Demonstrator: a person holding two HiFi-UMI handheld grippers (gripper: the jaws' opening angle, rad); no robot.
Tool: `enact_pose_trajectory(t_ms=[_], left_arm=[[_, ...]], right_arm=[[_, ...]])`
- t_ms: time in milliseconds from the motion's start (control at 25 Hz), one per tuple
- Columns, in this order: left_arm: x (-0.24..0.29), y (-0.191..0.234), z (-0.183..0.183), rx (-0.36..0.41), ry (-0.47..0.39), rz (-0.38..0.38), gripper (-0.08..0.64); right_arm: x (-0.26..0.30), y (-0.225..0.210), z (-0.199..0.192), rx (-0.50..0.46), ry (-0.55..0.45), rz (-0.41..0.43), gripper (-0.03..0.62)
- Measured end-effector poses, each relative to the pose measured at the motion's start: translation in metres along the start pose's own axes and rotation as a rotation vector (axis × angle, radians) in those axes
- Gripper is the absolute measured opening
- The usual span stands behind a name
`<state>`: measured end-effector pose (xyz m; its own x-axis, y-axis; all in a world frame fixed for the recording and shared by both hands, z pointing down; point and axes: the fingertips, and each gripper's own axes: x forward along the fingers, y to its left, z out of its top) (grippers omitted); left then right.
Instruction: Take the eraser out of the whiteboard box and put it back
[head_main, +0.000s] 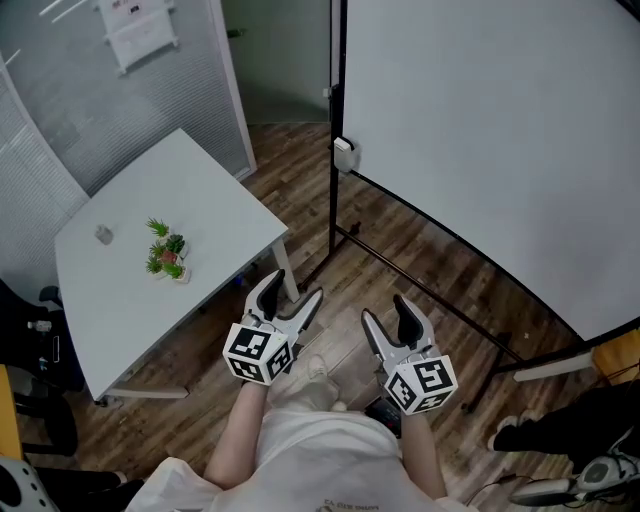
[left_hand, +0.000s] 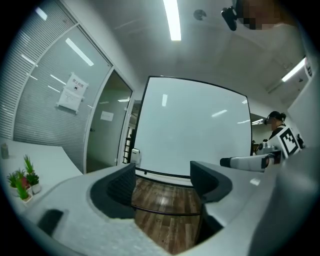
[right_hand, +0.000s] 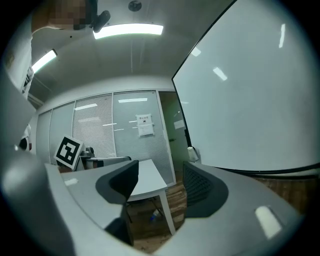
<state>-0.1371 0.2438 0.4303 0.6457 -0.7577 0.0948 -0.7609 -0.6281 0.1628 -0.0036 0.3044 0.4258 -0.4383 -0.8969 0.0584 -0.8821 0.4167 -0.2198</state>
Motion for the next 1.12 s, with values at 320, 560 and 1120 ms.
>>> enact_pose_trajectory(t_ms=[320,560,1120], left_arm=[[0.031,0.001,0.012,0.007,-0.017,-0.007,0.362],[0.072,0.019,0.009,-0.003,-0.013,-0.003,0.362],[0.231,0.106,0.029,-0.017,0.004,0.015,0.353]], right_arm=[[0.012,-0.031,0.010,-0.006,0.002,-0.026,0.293],[0.039,-0.061,0.005,0.005,0.023,-0.022,0.287],[0.189,-0.159,0.032,0.010,0.077,0.002,0.276]])
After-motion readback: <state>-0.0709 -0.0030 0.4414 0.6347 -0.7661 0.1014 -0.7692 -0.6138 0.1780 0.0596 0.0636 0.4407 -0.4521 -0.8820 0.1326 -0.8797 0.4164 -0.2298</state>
